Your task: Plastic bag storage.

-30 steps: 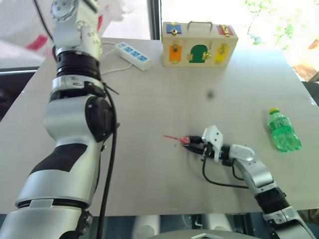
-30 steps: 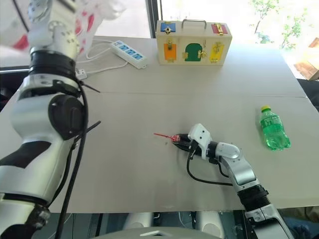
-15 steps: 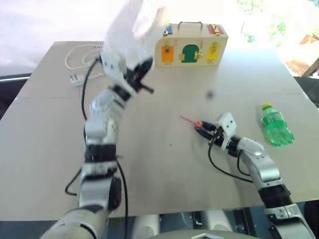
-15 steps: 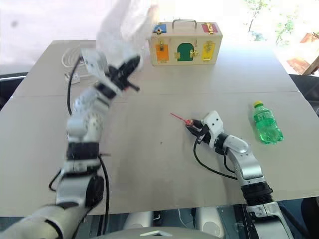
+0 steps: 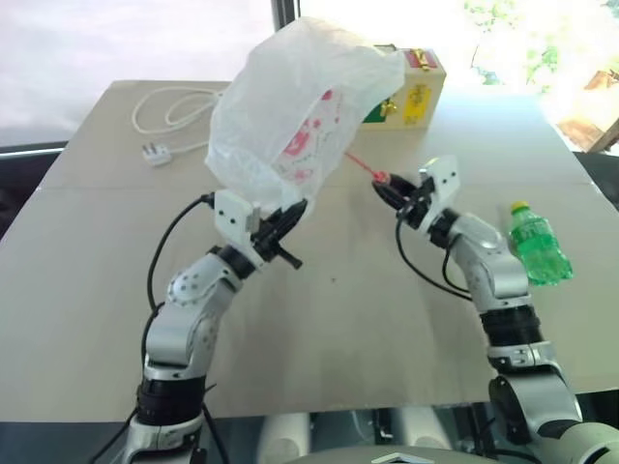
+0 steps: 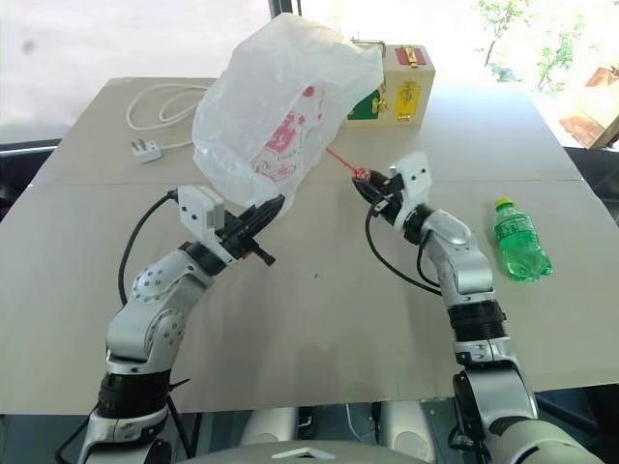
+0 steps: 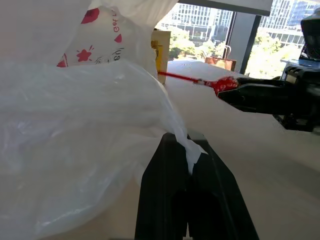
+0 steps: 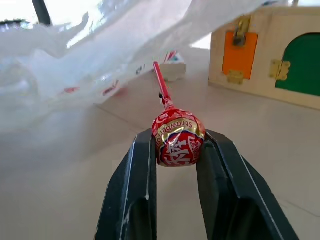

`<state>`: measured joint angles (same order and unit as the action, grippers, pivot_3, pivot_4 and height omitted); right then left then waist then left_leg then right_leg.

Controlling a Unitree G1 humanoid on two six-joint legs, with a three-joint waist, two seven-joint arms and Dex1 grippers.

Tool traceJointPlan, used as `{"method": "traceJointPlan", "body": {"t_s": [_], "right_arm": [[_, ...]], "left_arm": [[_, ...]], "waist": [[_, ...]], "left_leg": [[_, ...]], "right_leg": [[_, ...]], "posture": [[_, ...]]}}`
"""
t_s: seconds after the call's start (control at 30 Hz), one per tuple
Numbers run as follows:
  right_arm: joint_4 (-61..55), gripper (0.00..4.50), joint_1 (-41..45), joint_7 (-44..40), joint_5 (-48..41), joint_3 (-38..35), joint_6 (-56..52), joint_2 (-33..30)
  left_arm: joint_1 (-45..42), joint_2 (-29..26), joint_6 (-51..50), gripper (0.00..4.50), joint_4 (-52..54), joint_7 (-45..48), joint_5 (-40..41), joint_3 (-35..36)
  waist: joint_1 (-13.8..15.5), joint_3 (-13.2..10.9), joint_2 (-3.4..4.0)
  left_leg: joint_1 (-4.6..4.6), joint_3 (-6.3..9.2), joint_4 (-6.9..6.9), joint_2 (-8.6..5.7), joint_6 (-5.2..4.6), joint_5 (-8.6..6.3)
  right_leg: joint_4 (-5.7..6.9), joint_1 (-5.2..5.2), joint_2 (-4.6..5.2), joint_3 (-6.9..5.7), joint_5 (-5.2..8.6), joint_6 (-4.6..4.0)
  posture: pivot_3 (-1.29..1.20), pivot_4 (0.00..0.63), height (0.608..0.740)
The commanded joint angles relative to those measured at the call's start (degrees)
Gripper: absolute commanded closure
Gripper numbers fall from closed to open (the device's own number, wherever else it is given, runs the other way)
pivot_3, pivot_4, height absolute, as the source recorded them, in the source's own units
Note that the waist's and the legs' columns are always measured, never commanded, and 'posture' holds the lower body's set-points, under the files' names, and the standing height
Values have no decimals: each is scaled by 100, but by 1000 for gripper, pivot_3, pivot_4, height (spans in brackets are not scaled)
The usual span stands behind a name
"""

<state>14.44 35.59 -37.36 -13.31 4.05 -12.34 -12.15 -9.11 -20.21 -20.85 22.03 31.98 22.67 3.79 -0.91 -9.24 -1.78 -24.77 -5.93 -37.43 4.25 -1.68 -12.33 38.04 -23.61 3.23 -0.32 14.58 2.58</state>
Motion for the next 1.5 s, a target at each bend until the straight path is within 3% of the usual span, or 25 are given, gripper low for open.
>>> {"method": "traceJointPlan", "body": {"t_s": [0.03,0.2,0.4,0.57,0.67,0.77,0.87,1.13,1.3,1.5], "right_arm": [[365,3893,571,-199,299,265,469,58],[626,3893,764,-286,367,285,737,171],[669,3893,432,201,563,-99,316,-396],[-339,3893,-312,-960,25,-264,285,-1278],[-1198,3893,-457,-1424,-663,-368,-387,-1486],[-1613,3893,-283,-1267,-896,-354,-737,-1337],[-1464,3893,-128,-1205,-511,177,-553,-1009],[607,3893,776,-856,474,923,502,76],[1797,3893,1511,-395,597,791,509,931],[2353,989,1907,169,563,331,661,1252]], "left_arm": [[264,-26,-35,4500,469,-16,-11,-251],[602,-117,159,4500,536,-100,-294,-415],[422,164,512,4500,394,-746,-625,-171],[581,263,510,4500,536,-896,-715,-258],[711,283,476,4500,614,-887,-723,-355],[815,282,426,4500,699,-862,-685,-419],[958,272,370,4500,854,-769,-597,-562],[1137,379,369,4500,991,-790,-644,-937],[1191,473,347,4500,1008,-865,-619,-883],[1113,442,372,4500,930,-893,-644,-768]], "waist": [[-14,-1,2],[14,0,3],[72,0,2],[63,0,6],[-37,-3,15],[-74,-1,18],[-76,2,19],[8,2,20],[0,2,21],[32,2,21]], "left_leg": [[2,-1,1,0,-1,-1],[1,2,3,4,-2,-2],[-3,1,2,-5,-3,-1],[-4,1,6,-4,-6,-3],[4,-1,10,3,-11,-7],[12,5,11,10,-12,-7],[13,3,8,10,-12,-7],[4,-6,2,6,-12,-7],[5,-5,2,9,-11,-6],[0,-4,3,8,-10,-7]], "right_leg": [[1,-1,-1,2,0,0],[2,-3,-5,-1,1,-2],[-1,0,13,-7,0,-1],[-6,0,11,-7,1,-2],[-7,-3,0,8,1,-1],[0,-3,-12,15,1,-2],[0,-2,-12,11,0,-3],[0,-5,-8,11,-1,-4],[3,-6,-11,9,-1,-5],[0,-6,-5,2,-1,-5]], "posture": [[0,150,732],[0,150,732],[0,150,732],[0,150,732],[0,150,732],[0,150,732],[0,150,732],[0,150,732],[0,150,732],[0,150,732]]}}
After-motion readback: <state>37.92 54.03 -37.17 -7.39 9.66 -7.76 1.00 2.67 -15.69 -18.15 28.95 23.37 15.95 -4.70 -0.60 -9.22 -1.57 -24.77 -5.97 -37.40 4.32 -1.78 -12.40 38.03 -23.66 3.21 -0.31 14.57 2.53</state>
